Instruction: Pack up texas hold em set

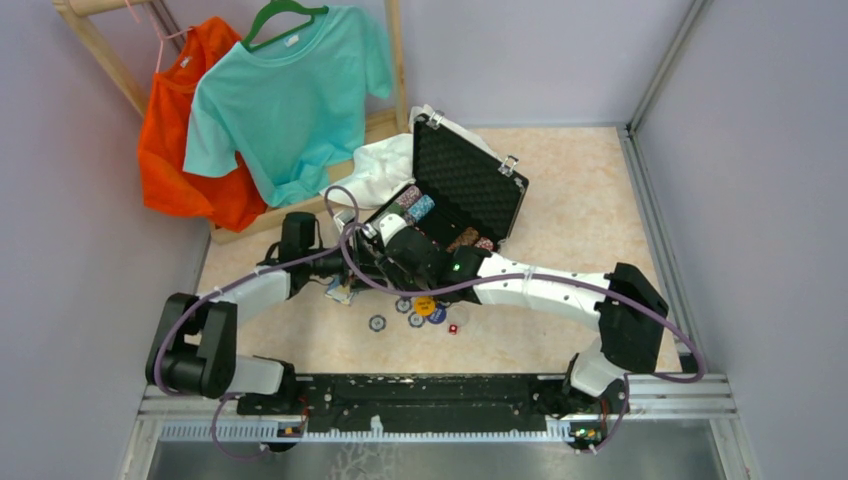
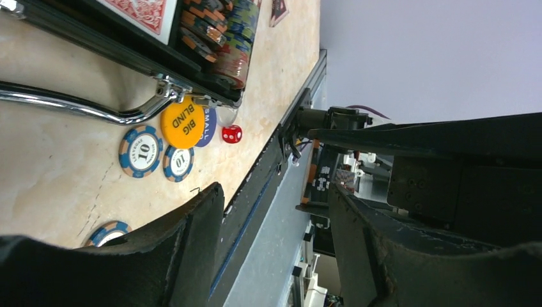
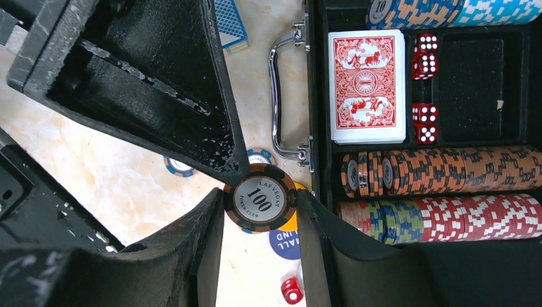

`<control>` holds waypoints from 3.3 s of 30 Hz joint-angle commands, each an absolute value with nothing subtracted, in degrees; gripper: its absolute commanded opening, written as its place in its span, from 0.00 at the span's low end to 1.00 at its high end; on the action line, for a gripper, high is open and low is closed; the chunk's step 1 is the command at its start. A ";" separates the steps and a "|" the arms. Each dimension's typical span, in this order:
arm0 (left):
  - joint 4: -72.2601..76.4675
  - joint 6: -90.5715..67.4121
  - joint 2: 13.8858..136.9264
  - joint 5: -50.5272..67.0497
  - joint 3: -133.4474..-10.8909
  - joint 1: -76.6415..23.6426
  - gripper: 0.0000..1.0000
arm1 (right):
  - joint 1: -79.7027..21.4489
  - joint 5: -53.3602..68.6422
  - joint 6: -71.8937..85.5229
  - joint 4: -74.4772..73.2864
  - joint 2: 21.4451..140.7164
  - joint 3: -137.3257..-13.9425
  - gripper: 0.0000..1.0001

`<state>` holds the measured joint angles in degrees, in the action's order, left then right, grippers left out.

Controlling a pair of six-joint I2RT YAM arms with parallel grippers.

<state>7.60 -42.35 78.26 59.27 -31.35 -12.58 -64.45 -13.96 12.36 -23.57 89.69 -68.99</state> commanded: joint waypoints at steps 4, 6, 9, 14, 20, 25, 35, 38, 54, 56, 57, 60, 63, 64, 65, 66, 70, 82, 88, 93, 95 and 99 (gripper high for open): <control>12.96 -44.17 78.77 64.04 -32.29 -13.07 0.65 | -65.02 -14.48 11.10 -22.06 85.95 -68.30 0.32; 12.98 -44.25 79.13 64.14 -32.78 -13.46 0.64 | -65.04 -14.35 11.07 -21.77 85.96 -68.16 0.32; 13.01 -44.23 79.89 64.33 -33.42 -14.15 0.61 | -65.02 -14.09 11.12 -21.46 85.96 -68.03 0.32; 13.28 -44.40 81.12 63.81 -34.10 -15.14 0.58 | -65.01 -12.55 11.18 -20.68 85.77 -67.85 0.32; 13.54 -44.82 81.67 63.51 -35.29 -15.21 0.57 | -65.04 -12.51 11.29 -20.77 85.27 -67.26 0.32; 13.77 -44.91 82.18 63.95 -35.69 -15.36 0.45 | -65.00 -12.51 11.59 -20.32 85.34 -66.80 0.32; 13.89 -44.51 82.61 63.99 -35.31 -16.48 0.45 | -64.98 -11.95 11.63 -19.82 85.69 -67.28 0.32; 13.89 -44.47 82.98 63.90 -35.33 -16.73 0.44 | -64.97 -12.01 11.60 -19.74 85.74 -67.32 0.32; 13.97 -44.21 83.14 64.33 -35.24 -18.10 0.26 | -64.98 -12.51 11.81 -19.56 86.31 -67.33 0.32; 14.02 -44.21 83.23 64.42 -35.16 -18.19 0.26 | -65.04 -12.41 11.78 -19.51 86.22 -67.32 0.32; 14.06 -44.21 83.29 64.45 -35.16 -18.26 0.25 | -65.01 -12.38 11.82 -19.46 86.22 -67.32 0.32; 14.15 -44.24 83.48 64.58 -35.29 -18.52 0.24 | -64.98 -12.35 11.87 -19.36 86.23 -67.24 0.32; 14.19 -44.19 83.65 64.60 -35.33 -18.71 0.21 | -64.96 -12.31 11.87 -19.34 86.18 -67.17 0.32; 14.23 -44.21 83.67 64.60 -35.34 -18.72 0.20 | -65.00 -12.30 11.87 -19.26 86.17 -67.15 0.32; 14.28 -44.21 83.70 64.60 -35.33 -18.76 0.19 | -65.03 -12.27 11.87 -19.17 86.21 -67.15 0.32; 14.32 -44.21 83.81 64.64 -35.33 -18.80 0.18 | -65.03 -12.29 11.87 -19.13 86.22 -67.16 0.32; 14.79 -44.53 83.95 64.82 -35.37 -18.94 0.16 | -65.01 -12.14 11.80 -18.96 86.19 -67.06 0.32; 16.67 -45.24 84.09 64.24 -35.00 -19.16 0.00 | -64.93 -12.29 11.78 -18.81 85.83 -66.49 0.32; 24.03 -48.76 83.77 63.15 -33.22 -19.07 0.00 | -64.42 -12.92 11.10 -20.62 83.33 -65.13 0.39; 28.20 -50.54 83.52 62.00 -33.14 -19.07 0.00 | -60.43 -2.47 11.87 -20.48 76.14 -59.82 0.50; 29.84 -50.68 83.18 61.44 -32.99 -19.07 0.00 | -57.94 3.33 12.94 -19.26 71.91 -57.05 0.51; 33.87 -51.89 82.76 61.45 -32.36 -19.07 0.00 | -51.91 14.11 16.14 -14.97 62.98 -51.69 0.52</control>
